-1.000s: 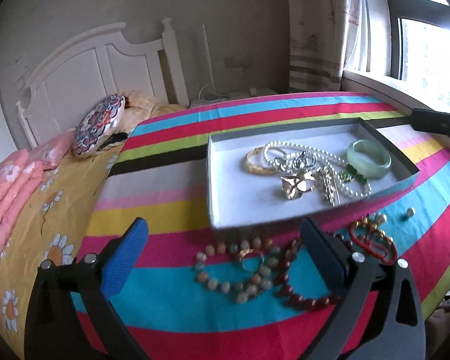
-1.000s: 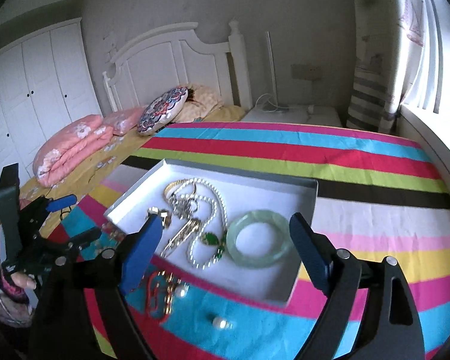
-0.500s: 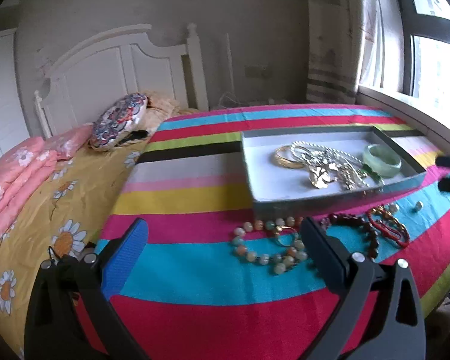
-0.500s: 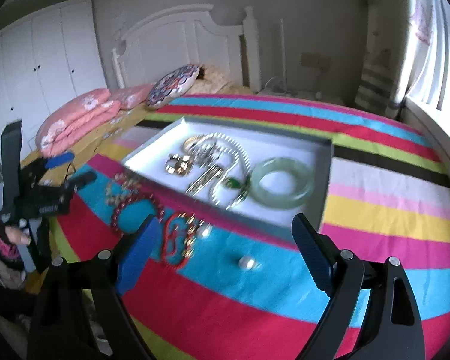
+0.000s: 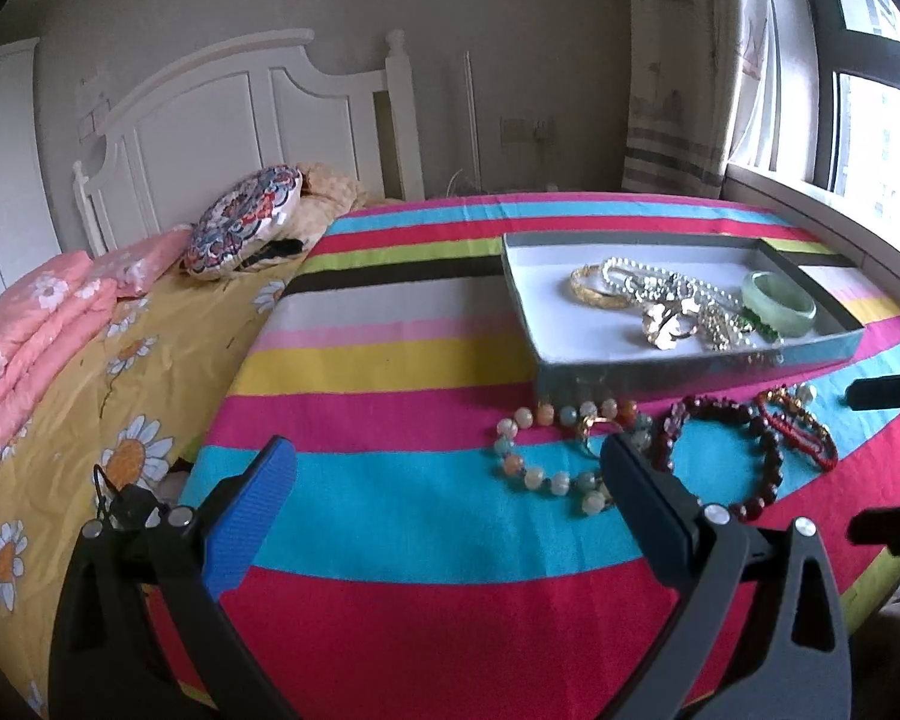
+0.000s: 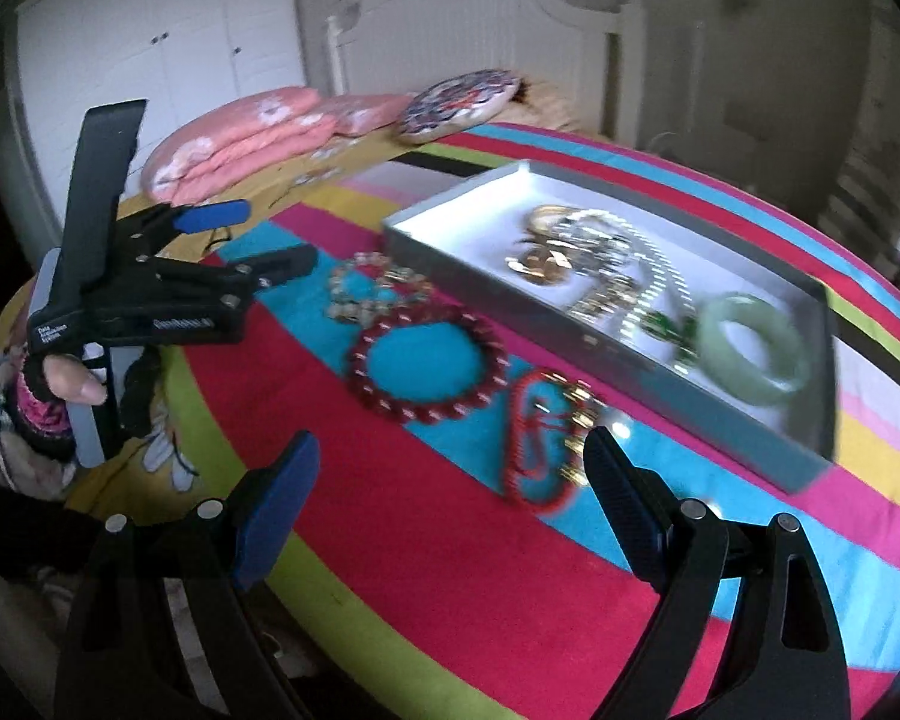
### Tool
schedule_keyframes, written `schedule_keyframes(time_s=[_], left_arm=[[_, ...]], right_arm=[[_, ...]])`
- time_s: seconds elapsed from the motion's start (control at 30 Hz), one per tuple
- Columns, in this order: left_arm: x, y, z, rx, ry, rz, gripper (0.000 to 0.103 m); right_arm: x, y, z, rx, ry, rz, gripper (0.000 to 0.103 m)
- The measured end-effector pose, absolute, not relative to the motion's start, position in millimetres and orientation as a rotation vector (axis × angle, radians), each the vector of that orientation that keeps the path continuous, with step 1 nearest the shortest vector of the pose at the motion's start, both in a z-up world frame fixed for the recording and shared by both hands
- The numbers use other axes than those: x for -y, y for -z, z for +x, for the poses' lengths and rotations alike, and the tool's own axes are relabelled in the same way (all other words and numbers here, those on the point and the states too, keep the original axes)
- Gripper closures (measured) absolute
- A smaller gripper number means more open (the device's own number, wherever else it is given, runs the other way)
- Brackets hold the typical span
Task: Organize jewelry
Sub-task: 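Withdraw both tools and move the right tool over the dark red bead bracelet, then grasp the dark red bracelet with the right tool while the left tool grasps the pastel bead bracelet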
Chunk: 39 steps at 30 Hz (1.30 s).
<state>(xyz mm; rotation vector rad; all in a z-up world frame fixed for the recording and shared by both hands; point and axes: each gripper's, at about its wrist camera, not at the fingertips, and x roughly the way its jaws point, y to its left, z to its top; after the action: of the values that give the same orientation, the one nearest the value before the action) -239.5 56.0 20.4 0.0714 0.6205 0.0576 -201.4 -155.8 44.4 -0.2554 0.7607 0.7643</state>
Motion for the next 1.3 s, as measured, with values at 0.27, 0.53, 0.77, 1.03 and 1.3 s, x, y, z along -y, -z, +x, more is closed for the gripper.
schedule_keyframes(time_s=[0.27, 0.53, 0.77, 1.03, 1.3], left_arm=[[-61.4, -14.0, -241.1, -0.654, -0.047, 0.068, 0.003], [-56.3, -10.2, -243.8, -0.667, -0.018, 0.084, 0.003], [-50.8, -8.1, -243.6, -0.692, 0.033, 0.080, 0.003], [-48.4, -2.9, -236.8, -0.731, 0.050, 0.041, 0.003], [-59.1, -8.6, -206.8, -0.785, 0.000, -0.061, 0.024]], right_arm=[[125.2, -52.7, -160.6, -0.785, -0.759, -0.291, 0.058], [104.7, -31.6, -138.6, -0.860, -0.755, -0.396, 0.069], [108.5, -32.0, -145.5, -0.845, -0.764, -0.418, 0.089], [130.0, -43.4, -185.8, -0.714, -0.713, -0.405, 0.089], [158.3, -62.5, -199.9, -0.645, -0.692, -0.335, 0.089]])
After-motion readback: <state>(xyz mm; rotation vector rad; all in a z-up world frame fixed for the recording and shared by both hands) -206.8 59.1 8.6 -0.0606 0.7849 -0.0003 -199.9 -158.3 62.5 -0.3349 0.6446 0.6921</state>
